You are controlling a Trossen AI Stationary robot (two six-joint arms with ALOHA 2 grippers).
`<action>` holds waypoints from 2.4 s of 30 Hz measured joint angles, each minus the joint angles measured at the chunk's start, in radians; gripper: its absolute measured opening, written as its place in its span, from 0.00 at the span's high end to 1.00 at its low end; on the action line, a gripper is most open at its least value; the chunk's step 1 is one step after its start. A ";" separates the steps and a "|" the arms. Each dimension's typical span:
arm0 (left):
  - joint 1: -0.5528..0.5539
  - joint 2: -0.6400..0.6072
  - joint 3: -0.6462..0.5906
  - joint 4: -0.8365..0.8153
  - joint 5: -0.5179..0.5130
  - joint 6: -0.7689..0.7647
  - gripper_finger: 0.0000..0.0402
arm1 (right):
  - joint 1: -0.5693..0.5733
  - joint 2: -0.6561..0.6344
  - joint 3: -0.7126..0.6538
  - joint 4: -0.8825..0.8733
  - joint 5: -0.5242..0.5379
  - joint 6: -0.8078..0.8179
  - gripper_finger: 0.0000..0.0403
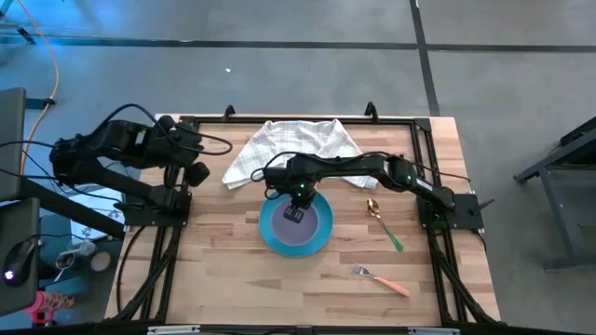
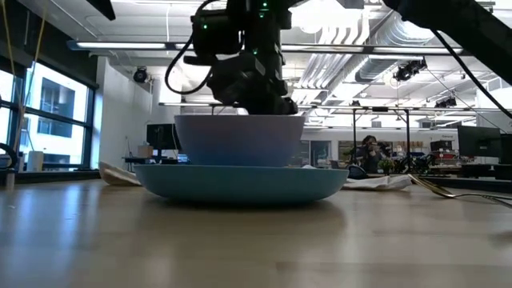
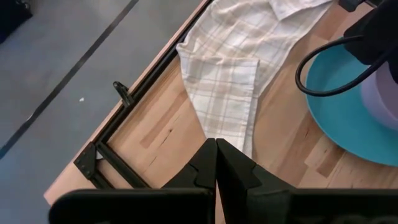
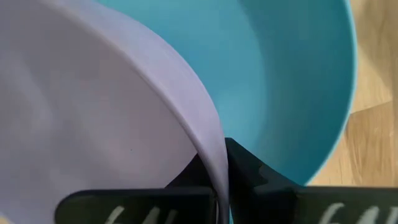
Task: Set table place
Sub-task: Put the purple bowl on top of the blue plate, then put the green spoon into the purple bowl
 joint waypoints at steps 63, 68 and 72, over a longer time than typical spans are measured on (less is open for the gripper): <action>0.000 -0.001 0.000 0.030 0.007 -0.070 1.00 | 0.504 -0.883 -1.108 0.281 0.086 1.184 0.76; 0.000 -0.001 0.000 0.030 0.008 -0.082 1.00 | 0.464 -0.974 -1.294 0.320 0.082 1.177 0.76; 0.000 -0.001 0.000 0.035 0.010 -0.105 1.00 | 0.426 -1.008 -1.417 0.448 0.097 1.157 0.76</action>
